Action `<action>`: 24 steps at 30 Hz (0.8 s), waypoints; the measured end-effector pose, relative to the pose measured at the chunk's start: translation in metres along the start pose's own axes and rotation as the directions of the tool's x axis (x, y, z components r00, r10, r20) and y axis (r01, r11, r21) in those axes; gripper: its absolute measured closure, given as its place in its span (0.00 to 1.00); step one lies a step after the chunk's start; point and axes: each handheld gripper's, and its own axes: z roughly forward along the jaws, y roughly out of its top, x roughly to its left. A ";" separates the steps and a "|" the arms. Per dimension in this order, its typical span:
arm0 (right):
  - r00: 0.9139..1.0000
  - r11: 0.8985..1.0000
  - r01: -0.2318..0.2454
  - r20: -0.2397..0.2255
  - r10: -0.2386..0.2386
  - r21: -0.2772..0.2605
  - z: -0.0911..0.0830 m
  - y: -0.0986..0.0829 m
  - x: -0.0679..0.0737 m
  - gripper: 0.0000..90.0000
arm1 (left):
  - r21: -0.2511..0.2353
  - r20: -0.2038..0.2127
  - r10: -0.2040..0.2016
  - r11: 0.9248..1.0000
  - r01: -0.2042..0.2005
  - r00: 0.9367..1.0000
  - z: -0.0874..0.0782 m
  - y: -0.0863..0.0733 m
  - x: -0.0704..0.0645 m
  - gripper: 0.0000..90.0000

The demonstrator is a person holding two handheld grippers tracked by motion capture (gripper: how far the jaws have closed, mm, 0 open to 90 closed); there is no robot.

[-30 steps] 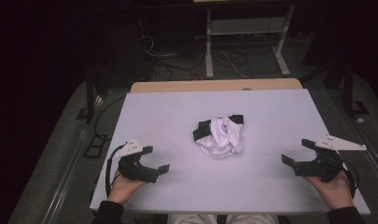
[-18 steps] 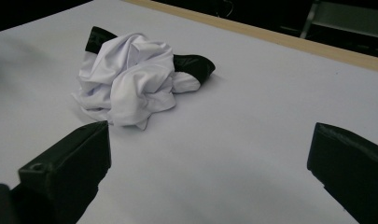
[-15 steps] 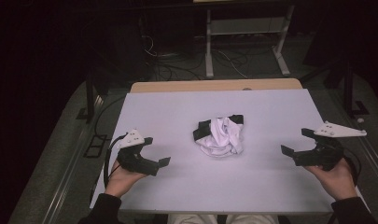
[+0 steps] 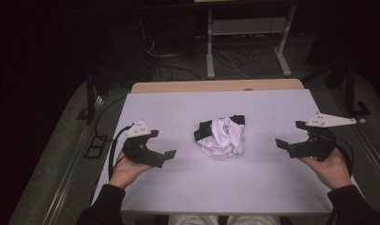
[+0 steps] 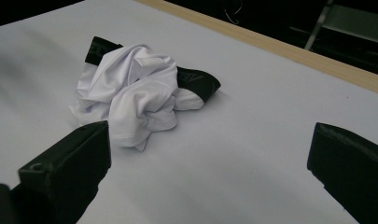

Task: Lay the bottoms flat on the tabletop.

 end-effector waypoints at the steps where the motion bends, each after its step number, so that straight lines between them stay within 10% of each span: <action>1: 1.000 1.000 0.000 -0.001 0.000 0.001 0.001 0.001 0.000 0.00 | 0.003 0.003 0.007 1.000 -0.007 1.000 0.002 0.003 -0.001 0.00; 24: 1.000 1.000 0.019 -0.024 -0.018 0.008 0.032 0.033 -0.004 0.00 | 0.026 0.037 0.017 1.000 -0.018 0.999 0.038 0.044 0.005 0.00</action>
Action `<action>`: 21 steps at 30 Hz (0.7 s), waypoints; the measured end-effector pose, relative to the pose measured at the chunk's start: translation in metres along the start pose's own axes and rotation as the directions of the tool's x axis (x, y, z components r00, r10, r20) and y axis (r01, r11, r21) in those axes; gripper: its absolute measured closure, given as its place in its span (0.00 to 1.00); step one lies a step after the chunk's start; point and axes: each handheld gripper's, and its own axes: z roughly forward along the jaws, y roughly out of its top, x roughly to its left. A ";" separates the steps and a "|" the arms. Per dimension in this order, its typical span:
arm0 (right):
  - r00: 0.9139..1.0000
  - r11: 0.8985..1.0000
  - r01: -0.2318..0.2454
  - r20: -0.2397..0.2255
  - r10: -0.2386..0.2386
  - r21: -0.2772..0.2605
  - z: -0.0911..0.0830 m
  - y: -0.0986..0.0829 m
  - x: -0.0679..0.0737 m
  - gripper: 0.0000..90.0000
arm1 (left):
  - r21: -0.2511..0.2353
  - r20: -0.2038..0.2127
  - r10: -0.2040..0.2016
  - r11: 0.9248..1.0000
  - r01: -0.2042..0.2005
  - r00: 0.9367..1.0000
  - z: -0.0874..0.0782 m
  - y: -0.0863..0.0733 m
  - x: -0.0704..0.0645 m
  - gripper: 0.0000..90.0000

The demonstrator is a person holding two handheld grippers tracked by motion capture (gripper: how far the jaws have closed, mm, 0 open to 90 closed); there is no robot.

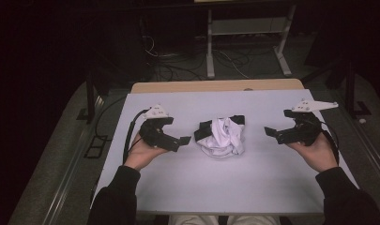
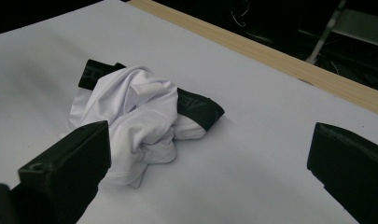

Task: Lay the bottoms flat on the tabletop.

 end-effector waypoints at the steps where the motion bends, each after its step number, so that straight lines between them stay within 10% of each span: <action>1: 1.000 1.000 0.001 -0.001 -0.001 0.003 0.001 0.001 0.000 0.00 | -0.002 0.002 -0.001 1.000 0.001 1.000 0.001 0.002 0.001 0.00; 21: 0.999 0.998 -0.033 -0.005 0.033 0.053 0.054 0.008 -0.018 0.00 | -0.022 0.011 -0.055 0.998 0.055 0.998 0.036 0.016 0.018 0.00</action>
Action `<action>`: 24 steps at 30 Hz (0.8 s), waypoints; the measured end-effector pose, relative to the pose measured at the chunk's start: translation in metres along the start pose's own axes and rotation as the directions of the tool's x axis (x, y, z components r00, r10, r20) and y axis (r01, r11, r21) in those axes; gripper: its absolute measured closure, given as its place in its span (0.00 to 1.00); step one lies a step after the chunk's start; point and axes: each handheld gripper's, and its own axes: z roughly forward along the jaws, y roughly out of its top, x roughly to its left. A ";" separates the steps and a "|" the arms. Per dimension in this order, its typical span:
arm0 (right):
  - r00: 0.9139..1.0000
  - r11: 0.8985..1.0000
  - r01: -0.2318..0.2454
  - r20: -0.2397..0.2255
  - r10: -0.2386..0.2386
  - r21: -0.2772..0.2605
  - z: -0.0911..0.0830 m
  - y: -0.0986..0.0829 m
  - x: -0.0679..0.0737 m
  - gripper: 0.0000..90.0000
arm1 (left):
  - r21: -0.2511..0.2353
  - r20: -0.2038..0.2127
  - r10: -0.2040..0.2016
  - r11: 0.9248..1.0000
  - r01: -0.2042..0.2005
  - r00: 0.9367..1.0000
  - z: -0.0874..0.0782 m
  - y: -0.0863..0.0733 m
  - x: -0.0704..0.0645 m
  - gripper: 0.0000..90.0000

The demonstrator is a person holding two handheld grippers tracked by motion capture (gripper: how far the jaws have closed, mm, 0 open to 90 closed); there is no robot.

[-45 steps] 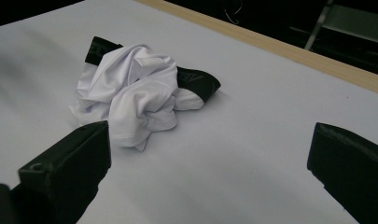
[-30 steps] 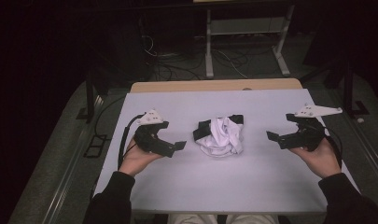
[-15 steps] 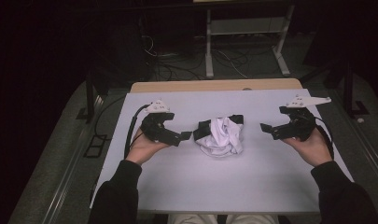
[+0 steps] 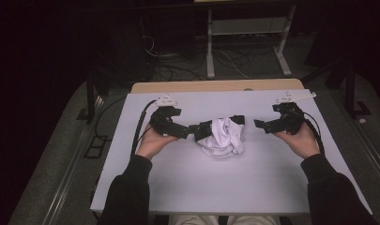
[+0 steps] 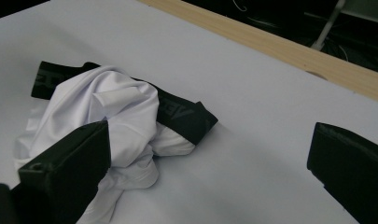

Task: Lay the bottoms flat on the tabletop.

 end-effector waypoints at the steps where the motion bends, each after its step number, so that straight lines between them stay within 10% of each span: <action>1: 1.000 1.000 0.000 0.000 0.000 0.000 0.000 0.000 0.000 0.00 | 0.000 0.000 0.000 1.000 0.000 1.000 0.000 0.000 0.000 0.00; 24: 0.994 0.997 -0.063 -0.086 0.066 0.035 0.054 -0.013 0.004 0.00 | 0.041 0.045 -0.119 0.992 0.118 0.992 0.065 -0.021 0.011 0.00</action>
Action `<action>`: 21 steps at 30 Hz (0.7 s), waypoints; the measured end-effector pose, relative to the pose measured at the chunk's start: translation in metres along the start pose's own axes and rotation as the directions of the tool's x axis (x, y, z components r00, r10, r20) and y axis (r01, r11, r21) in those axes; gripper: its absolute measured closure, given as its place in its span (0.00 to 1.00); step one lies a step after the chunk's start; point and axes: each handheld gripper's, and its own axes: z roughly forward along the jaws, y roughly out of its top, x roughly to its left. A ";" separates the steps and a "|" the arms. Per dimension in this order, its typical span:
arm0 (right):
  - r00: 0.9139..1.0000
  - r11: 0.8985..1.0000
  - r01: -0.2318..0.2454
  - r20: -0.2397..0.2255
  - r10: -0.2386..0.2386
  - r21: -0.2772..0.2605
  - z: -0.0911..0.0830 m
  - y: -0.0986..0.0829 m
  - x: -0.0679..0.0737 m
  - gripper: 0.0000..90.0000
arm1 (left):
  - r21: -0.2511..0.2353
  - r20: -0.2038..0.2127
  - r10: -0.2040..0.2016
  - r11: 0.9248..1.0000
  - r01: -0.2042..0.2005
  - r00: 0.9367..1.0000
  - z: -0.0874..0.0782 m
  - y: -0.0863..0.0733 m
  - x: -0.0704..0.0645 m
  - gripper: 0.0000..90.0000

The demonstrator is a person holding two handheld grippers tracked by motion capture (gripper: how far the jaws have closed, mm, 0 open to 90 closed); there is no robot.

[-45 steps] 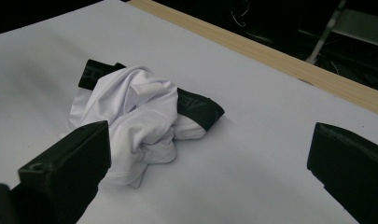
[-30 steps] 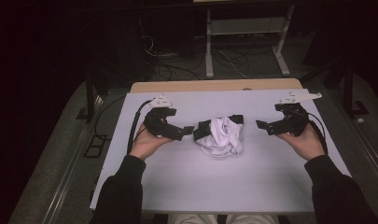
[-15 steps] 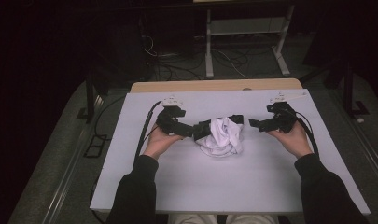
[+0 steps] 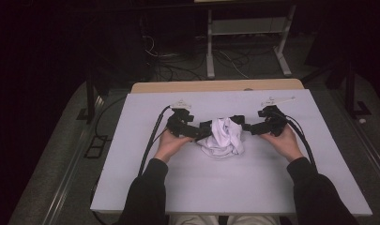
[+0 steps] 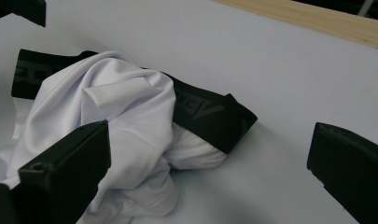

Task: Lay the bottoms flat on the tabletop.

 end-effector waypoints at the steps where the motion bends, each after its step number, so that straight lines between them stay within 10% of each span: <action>1: 1.000 1.000 0.000 -0.005 0.000 0.001 0.002 -0.001 0.001 0.00 | -0.001 0.001 0.000 1.000 0.000 1.000 0.001 -0.001 0.000 0.00; 12: 0.997 0.999 -0.042 -0.060 0.043 0.007 0.012 -0.013 0.012 0.00 | -0.059 -0.010 -0.065 0.996 0.064 0.998 0.008 -0.027 0.009 0.14; 21: 0.995 0.998 -0.022 -0.095 0.028 0.061 0.023 -0.019 0.022 0.05 | -0.020 0.007 -0.001 1.000 0.001 1.000 0.024 -0.031 -0.004 0.21</action>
